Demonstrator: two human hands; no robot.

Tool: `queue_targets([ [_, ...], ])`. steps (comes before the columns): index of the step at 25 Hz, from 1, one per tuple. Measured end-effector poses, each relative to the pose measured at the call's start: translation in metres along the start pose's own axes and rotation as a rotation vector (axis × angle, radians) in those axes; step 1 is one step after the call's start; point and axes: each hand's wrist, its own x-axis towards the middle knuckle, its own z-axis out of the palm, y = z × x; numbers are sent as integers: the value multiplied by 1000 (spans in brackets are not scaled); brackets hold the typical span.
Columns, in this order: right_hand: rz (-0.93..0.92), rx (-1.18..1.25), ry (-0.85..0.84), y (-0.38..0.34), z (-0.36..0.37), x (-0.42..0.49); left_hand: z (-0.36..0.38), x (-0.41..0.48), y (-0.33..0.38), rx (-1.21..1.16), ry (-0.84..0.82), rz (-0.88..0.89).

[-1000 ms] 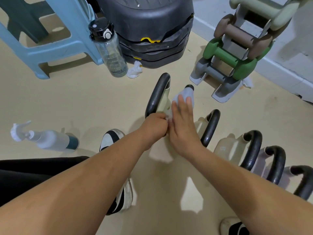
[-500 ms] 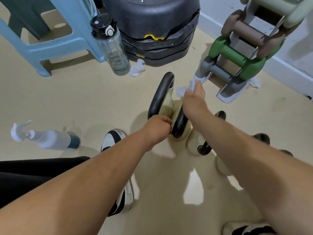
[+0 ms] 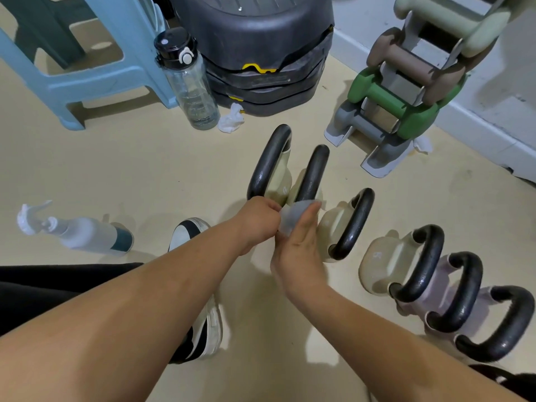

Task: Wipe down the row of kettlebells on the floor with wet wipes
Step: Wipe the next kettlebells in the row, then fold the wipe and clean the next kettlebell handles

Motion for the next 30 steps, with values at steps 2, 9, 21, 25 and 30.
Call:
queue_targets([
  [2, -94, 9, 87, -7, -9, 26, 1, -1, 5, -53, 3, 0],
  [9, 118, 28, -119, -31, -82, 153, 7, 9, 7, -32, 3, -42],
  [21, -97, -276, -11, 1, -26, 7, -2, -4, -19, 95, -10, 19],
  [25, -29, -24, -143, 10, -51, -25, 3, -14, -6, 156, 120, 96],
  [30, 322, 564, -286, -18, -119, -15, 21, -47, 35, -188, 239, 304],
])
